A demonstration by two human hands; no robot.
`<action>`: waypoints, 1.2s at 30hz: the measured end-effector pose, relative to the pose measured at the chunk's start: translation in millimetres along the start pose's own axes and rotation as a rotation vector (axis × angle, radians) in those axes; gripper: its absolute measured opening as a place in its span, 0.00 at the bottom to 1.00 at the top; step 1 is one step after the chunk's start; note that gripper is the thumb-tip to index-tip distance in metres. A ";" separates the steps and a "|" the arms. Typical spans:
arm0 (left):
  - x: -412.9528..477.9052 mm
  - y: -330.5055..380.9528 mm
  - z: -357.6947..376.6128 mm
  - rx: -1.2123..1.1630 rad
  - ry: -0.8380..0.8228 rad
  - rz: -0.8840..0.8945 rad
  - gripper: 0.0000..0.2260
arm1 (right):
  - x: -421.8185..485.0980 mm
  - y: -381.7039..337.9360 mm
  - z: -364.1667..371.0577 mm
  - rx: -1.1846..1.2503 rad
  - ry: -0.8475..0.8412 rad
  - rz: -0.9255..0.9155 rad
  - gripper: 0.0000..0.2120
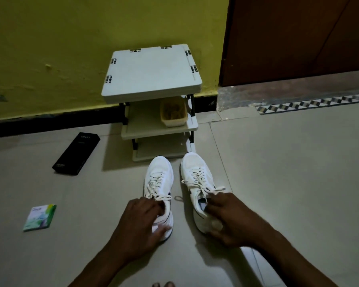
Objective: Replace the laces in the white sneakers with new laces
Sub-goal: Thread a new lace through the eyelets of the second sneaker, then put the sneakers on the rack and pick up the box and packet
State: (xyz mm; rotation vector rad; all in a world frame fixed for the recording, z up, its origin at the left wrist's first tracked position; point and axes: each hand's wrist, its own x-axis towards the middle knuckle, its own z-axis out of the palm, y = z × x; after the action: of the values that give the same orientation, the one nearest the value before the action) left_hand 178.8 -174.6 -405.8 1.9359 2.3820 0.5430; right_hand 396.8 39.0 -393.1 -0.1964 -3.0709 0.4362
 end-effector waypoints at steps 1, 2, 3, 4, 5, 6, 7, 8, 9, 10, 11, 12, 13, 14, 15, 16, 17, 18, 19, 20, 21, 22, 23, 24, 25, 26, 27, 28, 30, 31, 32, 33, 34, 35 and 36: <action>-6.2 -4.3 2.2 0.044 -0.045 0.032 0.14 | 0.6 -0.1 6.8 -0.087 -0.036 -0.005 0.22; -10.4 -8.1 3.9 0.048 -0.087 0.050 0.16 | 0.4 0.5 13.3 -0.144 -0.025 -0.002 0.23; -12.7 -11.4 5.2 0.014 -0.104 0.061 0.19 | 1.4 0.4 17.0 -0.159 -0.006 0.007 0.23; -15.1 -15.3 8.1 -0.023 -0.134 0.066 0.20 | 2.2 -0.8 19.4 -0.148 0.008 0.016 0.23; -14.7 -16.6 8.4 -0.027 -0.150 0.080 0.21 | 4.1 -2.8 19.9 -0.138 0.023 0.023 0.23; -14.1 -19.4 8.8 -0.014 -0.142 0.086 0.21 | 6.7 -4.2 21.7 -0.129 0.052 0.012 0.21; -13.3 -20.5 10.0 -0.036 -0.137 0.091 0.20 | 8.5 -6.0 22.6 -0.122 0.079 -0.002 0.19; -12.5 -16.8 6.6 -0.103 -0.140 0.065 0.17 | 9.8 -9.7 21.0 -0.113 0.096 -0.012 0.18; -11.0 -13.5 2.2 -0.163 -0.137 0.046 0.15 | 10.5 -13.9 18.0 -0.098 0.100 -0.006 0.18; -9.2 -9.9 -4.2 -0.178 -0.129 0.036 0.15 | 10.9 -17.8 13.5 -0.080 0.094 0.002 0.18; -8.5 -8.8 -9.7 -0.183 -0.132 0.046 0.14 | 11.0 -21.5 7.3 -0.071 0.077 0.014 0.19; -7.2 -7.6 -15.8 -0.169 -0.151 0.059 0.10 | 11.4 -24.5 0.6 -0.066 0.047 0.037 0.20; -5.8 -8.1 -20.3 -0.146 -0.148 0.092 0.08 | 12.8 -27.0 -8.1 -0.069 0.015 0.069 0.21; -5.9 -6.4 -27.8 -0.138 -0.159 0.104 0.09 | 14.3 -30.4 -17.7 -0.068 -0.018 0.100 0.21; -5.2 -4.3 -34.0 -0.143 -0.157 0.113 0.12 | 15.7 -33.4 -24.7 -0.044 -0.050 0.130 0.22; -5.2 -0.9 -41.4 -0.141 -0.133 0.112 0.15 | 15.9 -38.3 -33.4 -0.012 -0.058 0.146 0.22; -3.9 4.1 -49.4 -0.138 -0.125 0.109 0.18 | 16.7 -42.9 -41.7 0.024 -0.054 0.155 0.21; -3.0 12.1 -61.3 -0.144 -0.121 0.103 0.18 | 16.0 -48.7 -51.4 0.053 -0.043 0.156 0.21; -0.2 18.0 -71.3 -0.143 -0.105 0.104 0.17 | 15.6 -52.4 -59.0 0.069 -0.023 0.147 0.19; 1.6 23.7 -81.6 -0.137 -0.084 0.115 0.16 | 14.7 -56.6 -67.1 0.075 -0.005 0.130 0.18; 2.9 30.3 -93.6 -0.123 -0.060 0.135 0.16 | 12.7 -62.0 -76.7 0.074 -0.002 0.117 0.17; 5.0 34.7 -103.9 -0.107 -0.041 0.153 0.16 | 12.4 -65.2 -85.3 0.069 -0.003 0.107 0.17; 5.8 40.9 -117.1 -0.094 -0.028 0.171 0.16 | 11.4 -69.7 -96.5 0.064 0.004 0.096 0.17; 7.9 45.7 -128.1 -0.081 -0.009 0.192 0.15 | 11.7 -73.1 -107.2 0.068 0.011 0.090 0.16; 9.3 51.2 -139.7 -0.068 0.000 0.208 0.14 | 11.2 -76.9 -118.9 0.080 0.024 0.084 0.15; 11.1 56.8 -152.0 -0.056 0.017 0.222 0.12 | 10.1 -81.9 -132.6 0.092 0.038 0.078 0.15; 13.7 61.8 -162.7 -0.043 0.026 0.225 0.10 | 9.3 -84.9 -143.9 0.102 0.052 0.072 0.16; 16.2 67.0 -175.3 -0.022 0.032 0.226 0.08 | 7.8 -90.2 -159.2 0.101 0.072 0.061 0.16; 20.2 75.7 -196.5 -0.005 0.015 0.202 0.09 | 6.0 -98.7 -184.9 0.109 0.100 0.035 0.16; 20.8 80.0 -209.8 -0.001 0.018 0.190 0.10 | 4.5 -104.9 -200.2 0.118 0.116 0.021 0.16; 20.9 83.2 -221.1 -0.006 0.026 0.189 0.10 | 3.3 -110.3 -213.0 0.131 0.125 0.013 0.16; 20.9 86.3 -233.6 -0.010 0.040 0.189 0.10 | 2.0 -116.6 -227.3 0.140 0.138 0.004 0.16; 21.3 88.8 -244.0 -0.012 0.052 0.193 0.11 | 1.7 -122.3 -240.0 0.150 0.144 -0.005 0.16; 22.1 90.3 -253.4 -0.009 0.065 0.194 0.13 | 1.2 -126.6 -252.3 0.158 0.152 -0.012 0.15; 22.6 92.1 -263.8 -0.015 0.076 0.200 0.15 | 0.5 -131.9 -265.2 0.161 0.160 -0.017 0.14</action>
State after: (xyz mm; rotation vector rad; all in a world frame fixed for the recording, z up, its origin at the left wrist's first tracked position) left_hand 198.6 -203.8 -127.6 2.2001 2.2317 0.6528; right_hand 394.0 -13.6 -101.6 -0.1892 -2.8627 0.6309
